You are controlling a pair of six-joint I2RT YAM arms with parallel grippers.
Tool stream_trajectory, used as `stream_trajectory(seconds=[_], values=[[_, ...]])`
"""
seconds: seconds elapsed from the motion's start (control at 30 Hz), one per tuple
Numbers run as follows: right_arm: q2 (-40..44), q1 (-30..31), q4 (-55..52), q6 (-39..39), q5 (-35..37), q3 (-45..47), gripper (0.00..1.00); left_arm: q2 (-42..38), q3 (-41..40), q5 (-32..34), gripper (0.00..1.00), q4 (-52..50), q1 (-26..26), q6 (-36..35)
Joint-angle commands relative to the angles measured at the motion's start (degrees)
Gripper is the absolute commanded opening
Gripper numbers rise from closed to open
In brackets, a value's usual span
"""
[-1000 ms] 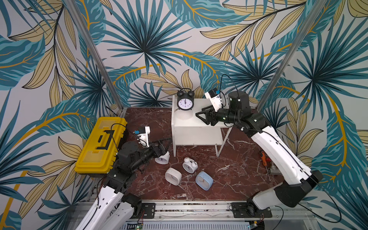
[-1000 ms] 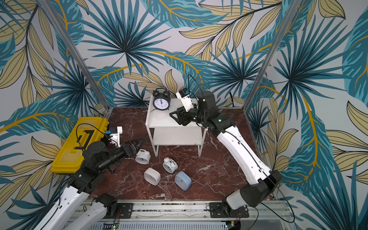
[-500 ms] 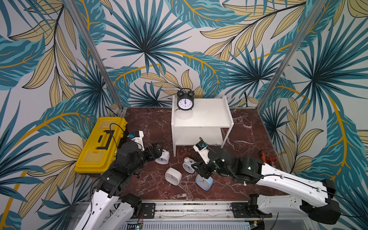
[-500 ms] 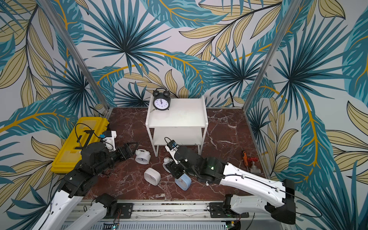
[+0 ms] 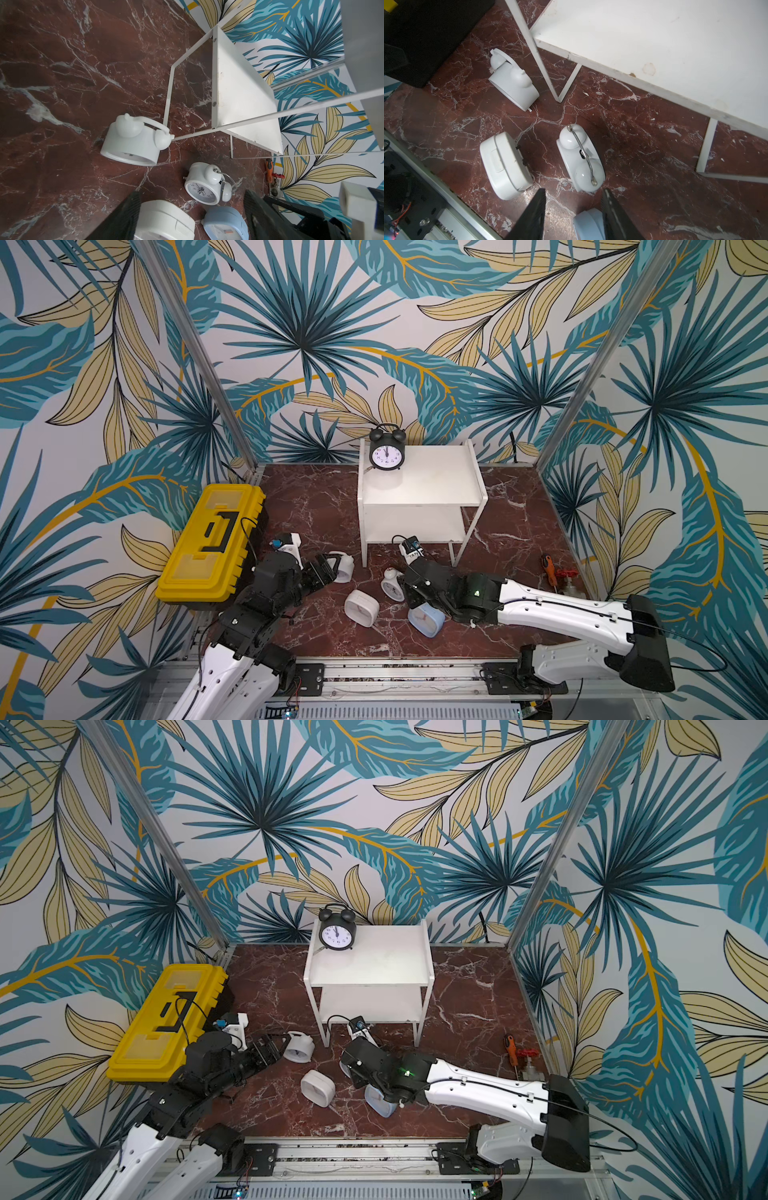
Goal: Place the alarm clocks on the shelf by style
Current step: Pick up the alarm from the center of the board.
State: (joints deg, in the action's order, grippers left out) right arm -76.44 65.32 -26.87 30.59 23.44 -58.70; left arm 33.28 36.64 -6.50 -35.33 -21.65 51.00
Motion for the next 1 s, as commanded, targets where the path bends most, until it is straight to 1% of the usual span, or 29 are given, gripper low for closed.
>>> stream_trajectory(seconds=[0.0,0.17,0.27,0.4,0.6,0.8,0.97], values=[[-2.2,-1.1,2.5,-0.3,-0.6,-1.0,0.44,1.6,-1.7,0.8,0.79,6.2,0.1,1.9],[-3.7,-2.8,2.7,-0.1,-2.7,-1.0,0.45,2.4,-1.9,0.4,0.76,8.1,0.2,2.3],[-4.3,-3.6,2.6,0.5,-3.8,-0.9,0.48,1.2,-1.5,2.0,0.76,7.0,0.2,1.7],[-5.7,-4.6,3.2,0.9,-5.8,-0.7,0.47,0.3,-1.9,3.1,0.75,6.2,0.3,1.8],[-7.7,-4.9,3.9,1.2,-6.6,-0.7,0.41,1.5,-2.4,3.1,0.73,6.9,0.3,1.6],[-8.9,-5.3,3.1,0.1,-6.6,-1.7,0.27,2.4,-2.8,2.7,0.71,8.4,0.3,1.6],[-8.8,-5.4,2.3,-0.4,-6.6,-1.7,0.21,3.5,-3.7,2.1,0.7,10.4,0.3,2.1]])
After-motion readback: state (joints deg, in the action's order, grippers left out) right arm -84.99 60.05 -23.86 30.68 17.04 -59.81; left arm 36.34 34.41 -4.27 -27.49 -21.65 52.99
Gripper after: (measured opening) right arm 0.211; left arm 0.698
